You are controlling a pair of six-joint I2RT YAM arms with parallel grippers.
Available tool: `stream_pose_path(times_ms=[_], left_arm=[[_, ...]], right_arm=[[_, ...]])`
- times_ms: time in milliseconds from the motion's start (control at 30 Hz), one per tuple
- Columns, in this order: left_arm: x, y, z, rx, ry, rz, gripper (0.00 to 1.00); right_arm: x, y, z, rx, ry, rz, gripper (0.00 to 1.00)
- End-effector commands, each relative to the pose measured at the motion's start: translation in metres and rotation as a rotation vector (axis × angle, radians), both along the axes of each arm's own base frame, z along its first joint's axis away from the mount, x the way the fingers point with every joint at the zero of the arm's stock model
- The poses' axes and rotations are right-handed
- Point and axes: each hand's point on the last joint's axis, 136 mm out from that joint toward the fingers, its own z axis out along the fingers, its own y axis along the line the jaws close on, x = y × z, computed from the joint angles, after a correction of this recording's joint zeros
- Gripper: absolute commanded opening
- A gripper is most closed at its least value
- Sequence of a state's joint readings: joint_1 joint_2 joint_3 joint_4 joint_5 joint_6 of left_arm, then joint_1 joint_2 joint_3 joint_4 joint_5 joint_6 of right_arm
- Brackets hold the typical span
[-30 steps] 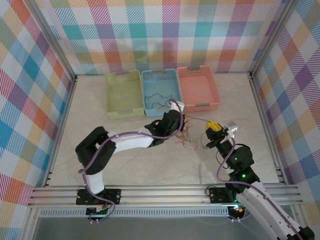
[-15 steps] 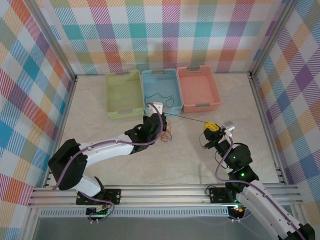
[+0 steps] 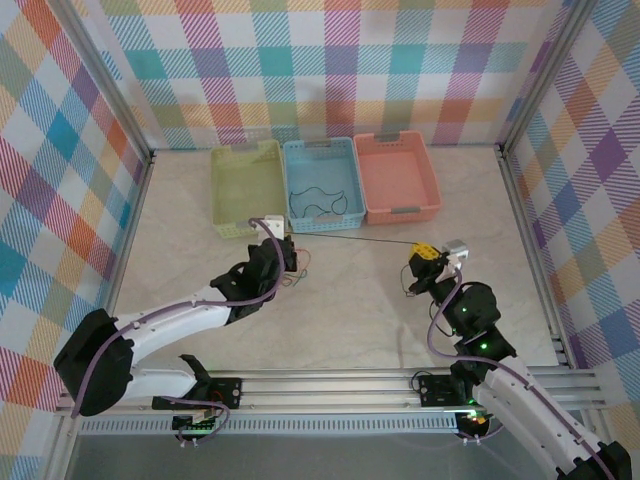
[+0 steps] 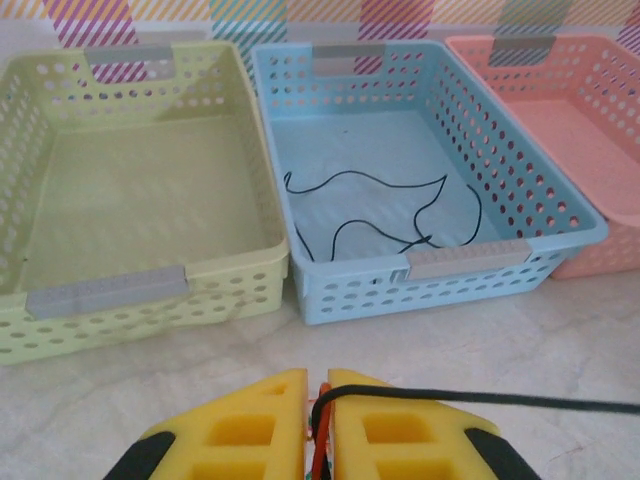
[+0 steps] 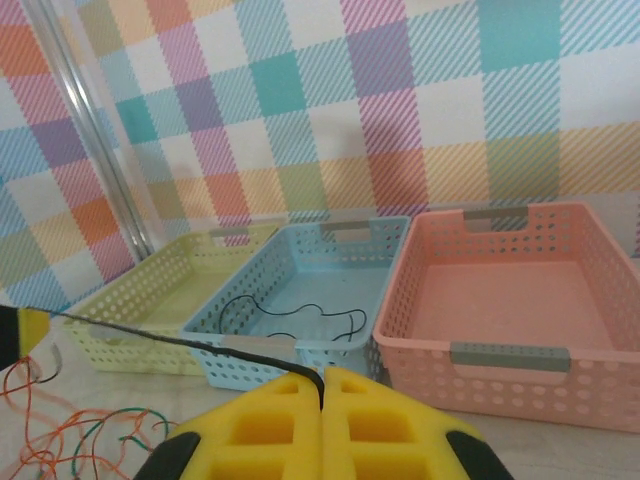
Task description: Untangle the cables
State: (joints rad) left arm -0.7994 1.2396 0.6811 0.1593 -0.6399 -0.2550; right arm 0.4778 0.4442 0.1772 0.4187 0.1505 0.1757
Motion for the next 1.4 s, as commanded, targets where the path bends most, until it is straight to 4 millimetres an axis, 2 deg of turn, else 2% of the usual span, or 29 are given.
stream_pose_path(times_ms=[0, 200, 333, 467, 733, 800, 867, 900, 967, 1033, 1067, 1133, 1233, 1367], left_arm=[[0.001, 0.017, 0.003, -0.017, -0.009, 0.066, 0.14], [0.002, 0.022, 0.001, -0.024, -0.002, 0.085, 0.14], [0.003, 0.023, -0.002, -0.015, 0.012, 0.089, 0.14], [0.004, 0.027, 0.0, -0.019, 0.008, 0.103, 0.14], [0.002, 0.031, 0.002, -0.025, 0.001, 0.115, 0.13], [0.002, 0.029, 0.002, -0.03, 0.003, 0.106, 0.12], [0.002, 0.024, 0.001, -0.045, 0.006, 0.079, 0.11], [0.002, 0.021, 0.002, -0.056, 0.004, 0.064, 0.1], [0.001, 0.015, 0.003, -0.069, 0.006, 0.031, 0.1], [0.0, 0.013, 0.004, -0.075, 0.006, 0.018, 0.1], [0.0, 0.013, 0.006, -0.081, 0.003, 0.014, 0.1], [-0.001, 0.012, 0.008, -0.091, -0.003, 0.005, 0.09], [-0.002, 0.008, 0.009, -0.1, -0.006, -0.017, 0.09], [-0.003, -0.001, 0.01, -0.117, -0.003, -0.067, 0.09]], right_arm=[[0.006, -0.018, 0.022, 0.043, -0.034, -0.102, 0.0], [0.009, -0.043, 0.016, 0.051, -0.007, -0.245, 0.0], [0.006, -0.071, 0.014, 0.084, -0.005, -0.386, 0.0], [0.006, -0.102, 0.001, 0.095, 0.064, -0.562, 0.0], [0.013, -0.11, -0.013, 0.093, 0.148, -0.624, 0.0], [0.016, -0.103, -0.015, 0.091, 0.151, -0.587, 0.0], [0.02, -0.083, -0.013, 0.087, 0.131, -0.473, 0.03], [0.022, -0.073, -0.011, 0.079, 0.118, -0.419, 0.11], [0.023, -0.049, -0.006, 0.034, 0.098, -0.287, 0.35], [0.023, -0.03, -0.001, -0.002, 0.089, -0.184, 0.5], [0.022, -0.02, 0.0, -0.021, 0.082, -0.13, 0.54], [0.02, -0.004, 0.003, -0.034, 0.066, -0.041, 0.6], [0.011, 0.026, 0.006, -0.072, 0.036, 0.14, 0.63], [0.003, 0.055, 0.008, -0.077, 0.029, 0.318, 0.66]])
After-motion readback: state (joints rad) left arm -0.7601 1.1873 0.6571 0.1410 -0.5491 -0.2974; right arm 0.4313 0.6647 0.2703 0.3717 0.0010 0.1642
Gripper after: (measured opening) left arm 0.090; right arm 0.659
